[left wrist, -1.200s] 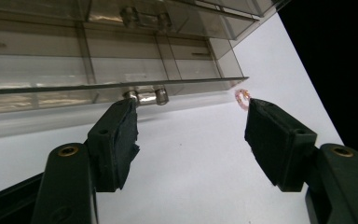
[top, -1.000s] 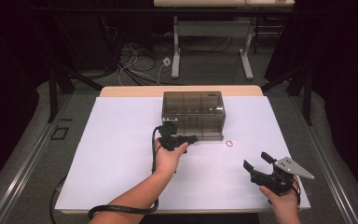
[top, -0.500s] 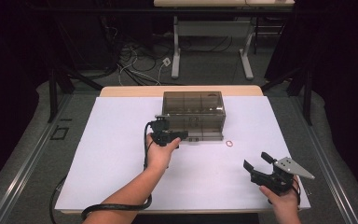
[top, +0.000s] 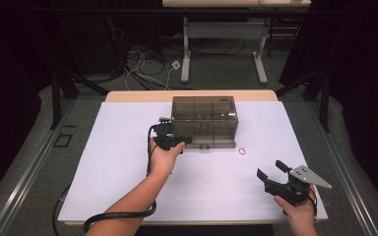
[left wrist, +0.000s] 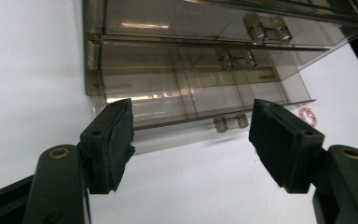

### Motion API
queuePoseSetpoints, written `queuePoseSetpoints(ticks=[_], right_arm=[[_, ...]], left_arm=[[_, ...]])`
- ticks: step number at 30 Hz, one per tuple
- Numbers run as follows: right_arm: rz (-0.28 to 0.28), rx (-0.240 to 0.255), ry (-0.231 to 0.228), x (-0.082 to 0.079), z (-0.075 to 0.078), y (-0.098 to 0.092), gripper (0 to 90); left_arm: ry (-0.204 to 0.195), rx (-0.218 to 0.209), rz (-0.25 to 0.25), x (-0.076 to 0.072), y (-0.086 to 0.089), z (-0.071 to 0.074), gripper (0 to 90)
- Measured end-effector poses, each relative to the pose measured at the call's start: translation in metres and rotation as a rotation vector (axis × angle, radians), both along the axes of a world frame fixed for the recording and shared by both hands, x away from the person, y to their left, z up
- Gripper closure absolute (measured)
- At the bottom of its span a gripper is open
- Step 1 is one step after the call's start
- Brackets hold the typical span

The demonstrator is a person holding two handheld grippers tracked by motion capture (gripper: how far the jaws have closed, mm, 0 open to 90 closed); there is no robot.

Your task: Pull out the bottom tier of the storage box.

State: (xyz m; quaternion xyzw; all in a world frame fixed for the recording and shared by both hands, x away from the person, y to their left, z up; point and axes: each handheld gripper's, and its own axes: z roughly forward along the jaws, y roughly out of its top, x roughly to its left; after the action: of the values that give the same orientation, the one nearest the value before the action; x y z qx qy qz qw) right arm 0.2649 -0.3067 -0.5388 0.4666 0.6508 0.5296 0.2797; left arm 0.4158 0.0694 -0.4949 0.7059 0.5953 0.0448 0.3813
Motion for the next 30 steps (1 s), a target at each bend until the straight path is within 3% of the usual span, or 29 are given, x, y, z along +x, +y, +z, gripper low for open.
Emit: queuePoseSetpoints(ticks=[13, 15, 18, 30], right_arm=[[-0.002, 0.005, -0.004, 0.000, 0.000, 0.000, 18.3], [-0.002, 0.005, -0.004, 0.001, 0.000, 0.000, 18.2], [-0.001, 0.003, -0.001, 0.000, 0.000, 0.000, 18.3], [0.002, 0.000, 0.004, 0.000, 0.000, 0.000, 18.3]], left_arm=[[0.042, 0.030, 0.011, 0.010, 0.013, -0.005, 46.9], [0.031, 0.074, -0.005, 0.011, 0.012, -0.005, 49.1], [0.035, 0.092, -0.010, 0.012, 0.011, -0.006, 51.9], [0.093, 0.068, 0.051, 0.022, 0.009, -0.017, 60.0]])
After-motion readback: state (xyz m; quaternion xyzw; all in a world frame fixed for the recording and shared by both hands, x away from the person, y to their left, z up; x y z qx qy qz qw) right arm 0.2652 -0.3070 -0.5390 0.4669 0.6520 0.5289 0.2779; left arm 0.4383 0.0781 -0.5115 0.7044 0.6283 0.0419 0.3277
